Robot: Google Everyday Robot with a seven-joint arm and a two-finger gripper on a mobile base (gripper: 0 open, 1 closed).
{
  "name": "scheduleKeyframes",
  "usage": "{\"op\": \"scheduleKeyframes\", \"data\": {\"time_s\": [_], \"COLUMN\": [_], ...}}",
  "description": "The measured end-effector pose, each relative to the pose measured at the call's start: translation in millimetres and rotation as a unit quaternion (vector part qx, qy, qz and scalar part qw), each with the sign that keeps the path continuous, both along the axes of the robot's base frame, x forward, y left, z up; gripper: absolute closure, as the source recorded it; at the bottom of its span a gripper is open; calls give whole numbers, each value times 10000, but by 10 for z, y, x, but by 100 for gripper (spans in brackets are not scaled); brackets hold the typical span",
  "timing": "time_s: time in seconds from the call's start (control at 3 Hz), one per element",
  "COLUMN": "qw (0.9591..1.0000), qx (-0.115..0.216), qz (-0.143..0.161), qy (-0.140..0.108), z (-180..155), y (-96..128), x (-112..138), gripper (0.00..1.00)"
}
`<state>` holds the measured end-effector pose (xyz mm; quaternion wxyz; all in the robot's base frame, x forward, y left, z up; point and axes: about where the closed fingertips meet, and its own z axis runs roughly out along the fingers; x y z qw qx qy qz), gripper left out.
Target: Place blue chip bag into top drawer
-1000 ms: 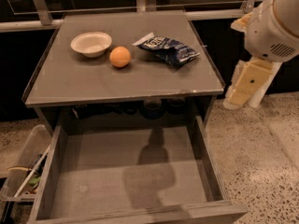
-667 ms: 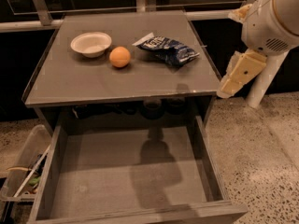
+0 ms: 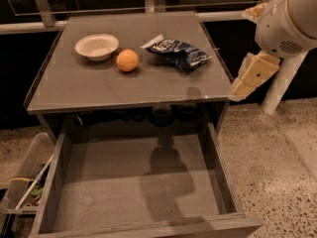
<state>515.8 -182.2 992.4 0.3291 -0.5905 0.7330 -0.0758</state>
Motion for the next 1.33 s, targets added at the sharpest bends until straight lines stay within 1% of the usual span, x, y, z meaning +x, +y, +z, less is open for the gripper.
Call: {"op": "scheduleKeyframes", "data": {"time_s": [0.33,0.67,1.0,1.33], "qw": [9999,9996,9987,9986], "qx": [2,112,379,418], "qz": [-16,148,276,300], "qy": [-161,-228,-179,-154], "z": [-163,-344,-535,-581], "y": [40,120,77,138], "x": [288,642,1088,1165], "gripper": [0,0,0,0]}}
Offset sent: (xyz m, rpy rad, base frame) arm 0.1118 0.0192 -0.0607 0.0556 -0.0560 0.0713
